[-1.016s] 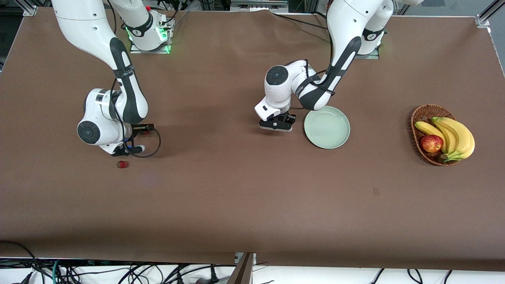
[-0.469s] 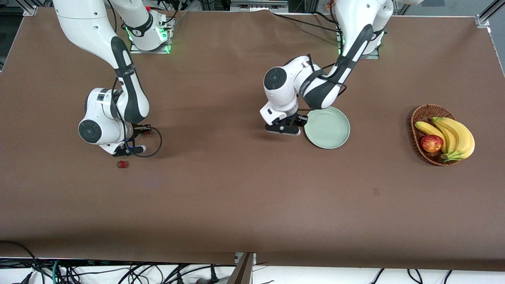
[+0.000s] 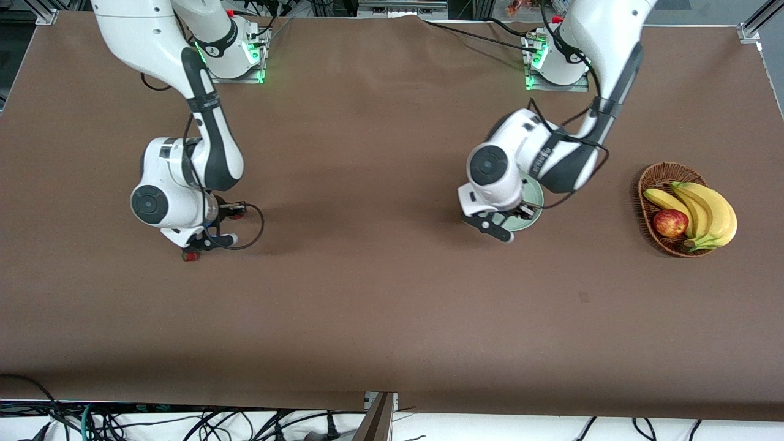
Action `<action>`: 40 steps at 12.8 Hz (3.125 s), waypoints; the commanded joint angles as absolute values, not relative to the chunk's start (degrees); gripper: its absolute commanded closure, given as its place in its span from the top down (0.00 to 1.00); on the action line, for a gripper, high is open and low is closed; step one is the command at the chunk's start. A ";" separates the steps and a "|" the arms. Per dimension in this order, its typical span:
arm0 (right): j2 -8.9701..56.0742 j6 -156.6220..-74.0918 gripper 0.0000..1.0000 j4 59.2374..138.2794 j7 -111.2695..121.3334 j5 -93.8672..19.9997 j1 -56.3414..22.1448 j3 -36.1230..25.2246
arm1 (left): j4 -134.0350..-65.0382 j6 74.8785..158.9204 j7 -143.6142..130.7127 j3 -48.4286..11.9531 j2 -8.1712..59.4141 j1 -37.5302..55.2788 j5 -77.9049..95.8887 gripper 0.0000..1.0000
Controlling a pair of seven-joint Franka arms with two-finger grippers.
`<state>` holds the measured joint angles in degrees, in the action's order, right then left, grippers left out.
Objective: Collect all strawberries into plate
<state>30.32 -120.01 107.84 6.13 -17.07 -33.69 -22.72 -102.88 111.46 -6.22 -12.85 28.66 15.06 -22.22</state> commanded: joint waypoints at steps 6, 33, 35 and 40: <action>38.13 -119.87 0.20 90.38 -37.30 -18.11 -36.73 -3.54 | -110.83 122.26 -0.97 -14.50 28.92 9.84 -22.67 0.46; 38.58 -102.75 1.00 79.45 -1.65 -13.54 -22.16 -10.97 | -106.27 143.75 -20.29 -19.42 32.94 17.92 -2.20 1.00; 39.63 -102.74 1.00 80.33 5.69 -10.65 -21.10 -14.14 | -104.59 145.28 -21.00 -19.25 35.50 19.85 -2.98 1.00; 42.53 -106.95 1.00 81.91 18.33 -9.23 -14.60 -15.21 | -104.41 150.03 -29.51 -18.37 39.02 21.44 -13.26 1.00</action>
